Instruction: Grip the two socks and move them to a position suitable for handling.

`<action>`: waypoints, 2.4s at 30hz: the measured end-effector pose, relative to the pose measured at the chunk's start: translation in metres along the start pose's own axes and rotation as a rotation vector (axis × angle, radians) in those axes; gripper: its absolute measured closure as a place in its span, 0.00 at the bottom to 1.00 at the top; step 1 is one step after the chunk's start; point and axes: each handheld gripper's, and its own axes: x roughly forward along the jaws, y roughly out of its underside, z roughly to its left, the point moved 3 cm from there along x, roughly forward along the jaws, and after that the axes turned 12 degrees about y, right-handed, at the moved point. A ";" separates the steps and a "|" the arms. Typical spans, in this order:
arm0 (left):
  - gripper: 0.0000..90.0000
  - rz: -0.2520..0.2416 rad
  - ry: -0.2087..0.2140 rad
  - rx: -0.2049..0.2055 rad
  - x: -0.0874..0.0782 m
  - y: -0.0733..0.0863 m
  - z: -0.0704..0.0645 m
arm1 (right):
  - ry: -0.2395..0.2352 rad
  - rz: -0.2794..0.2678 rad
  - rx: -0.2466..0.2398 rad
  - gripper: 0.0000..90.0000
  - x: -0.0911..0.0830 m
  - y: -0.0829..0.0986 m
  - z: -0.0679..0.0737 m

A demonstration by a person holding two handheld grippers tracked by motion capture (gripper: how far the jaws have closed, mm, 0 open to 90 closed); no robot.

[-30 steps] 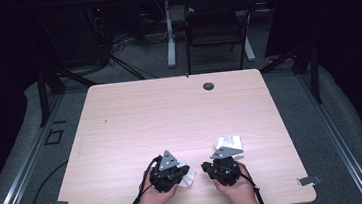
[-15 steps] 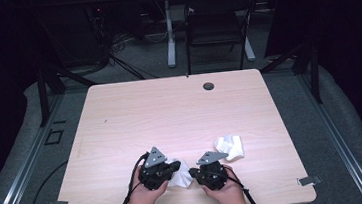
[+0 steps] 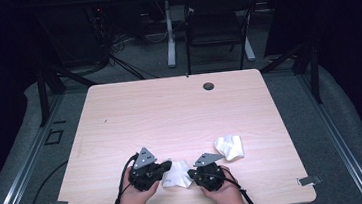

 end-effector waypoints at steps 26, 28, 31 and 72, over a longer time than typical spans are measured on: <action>0.99 0.072 -0.072 -0.099 -0.027 0.042 0.032 | 0.009 0.028 0.026 0.96 -0.011 0.008 -0.013; 0.99 0.078 -0.069 -0.105 -0.027 0.044 0.032 | 0.011 0.028 0.035 0.96 -0.012 0.009 -0.014; 0.98 0.093 -0.067 -0.105 -0.025 0.047 0.030 | 0.011 0.029 0.034 0.96 -0.012 0.009 -0.015; 0.87 0.149 -0.074 -0.068 -0.010 0.058 0.035 | 0.026 0.013 0.052 0.93 -0.011 0.008 -0.017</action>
